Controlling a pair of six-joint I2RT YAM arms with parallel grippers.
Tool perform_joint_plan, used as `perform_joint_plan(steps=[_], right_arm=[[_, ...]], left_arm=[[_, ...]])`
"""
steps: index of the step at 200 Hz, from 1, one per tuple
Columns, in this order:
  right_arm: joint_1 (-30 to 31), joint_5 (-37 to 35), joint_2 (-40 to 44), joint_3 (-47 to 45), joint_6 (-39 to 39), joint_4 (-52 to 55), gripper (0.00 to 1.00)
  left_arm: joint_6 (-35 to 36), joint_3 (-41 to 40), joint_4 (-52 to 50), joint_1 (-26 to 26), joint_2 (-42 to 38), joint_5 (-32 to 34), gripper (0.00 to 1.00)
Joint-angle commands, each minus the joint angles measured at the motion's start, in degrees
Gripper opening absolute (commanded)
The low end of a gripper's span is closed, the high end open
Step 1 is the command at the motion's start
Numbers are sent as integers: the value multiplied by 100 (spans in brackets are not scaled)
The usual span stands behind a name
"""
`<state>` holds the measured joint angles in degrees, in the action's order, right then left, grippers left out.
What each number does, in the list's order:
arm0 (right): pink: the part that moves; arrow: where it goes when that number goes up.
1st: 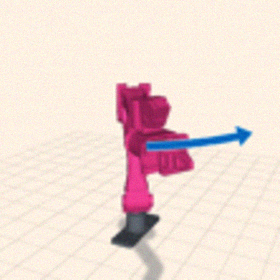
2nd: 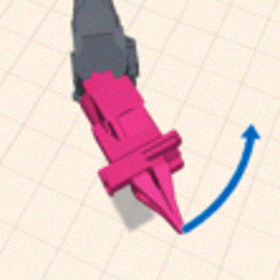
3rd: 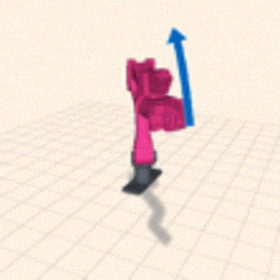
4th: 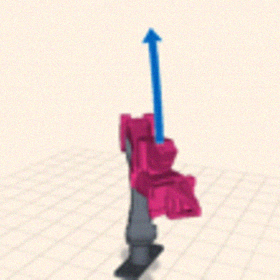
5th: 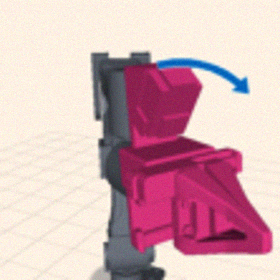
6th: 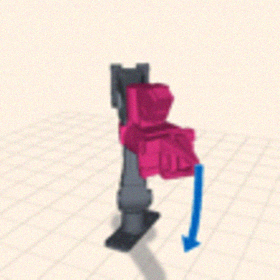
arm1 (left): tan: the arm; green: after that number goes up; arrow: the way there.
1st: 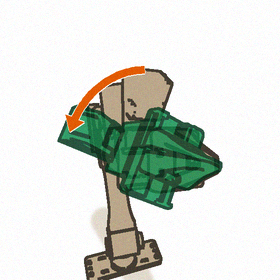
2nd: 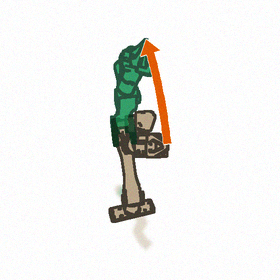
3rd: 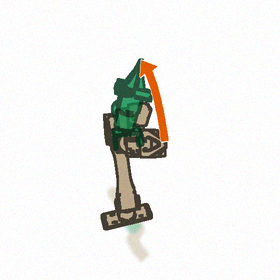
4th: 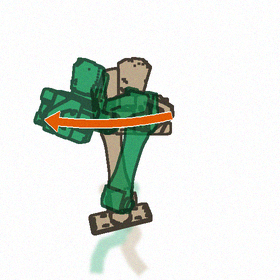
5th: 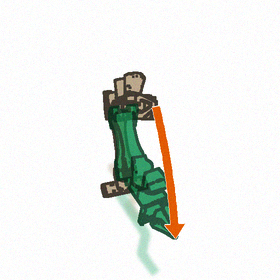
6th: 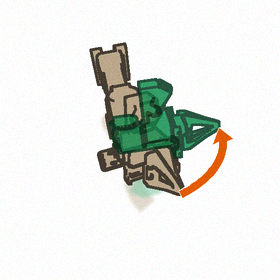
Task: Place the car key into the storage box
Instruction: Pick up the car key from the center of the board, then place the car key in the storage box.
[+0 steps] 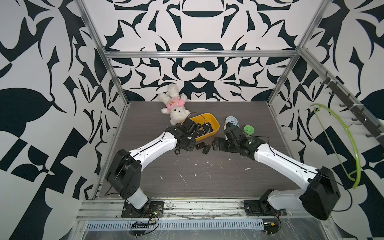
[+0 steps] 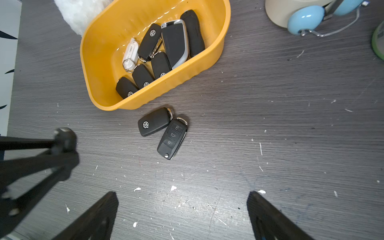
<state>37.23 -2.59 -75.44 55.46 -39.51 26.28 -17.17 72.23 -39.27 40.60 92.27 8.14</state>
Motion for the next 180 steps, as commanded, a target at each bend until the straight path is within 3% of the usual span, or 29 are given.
perform_joint_plan(steps=[1, 59, 104, 180], right_arm=[[22, -137, 111, 165, -65, -55, 100], [21, -145, 272, 27, -136, -58, 99], [19, -233, 363, -35, -133, -20, 99], [29, -144, 352, -9, -88, 18, 100]], left_arm=[[-251, 523, -9, -52, 22, 22, 0], [-606, 1656, 355, -183, 1061, 401, 0], [-842, 2609, -26, -307, 2145, 738, 0], [-1241, 2747, 162, -656, 3104, 504, 0]])
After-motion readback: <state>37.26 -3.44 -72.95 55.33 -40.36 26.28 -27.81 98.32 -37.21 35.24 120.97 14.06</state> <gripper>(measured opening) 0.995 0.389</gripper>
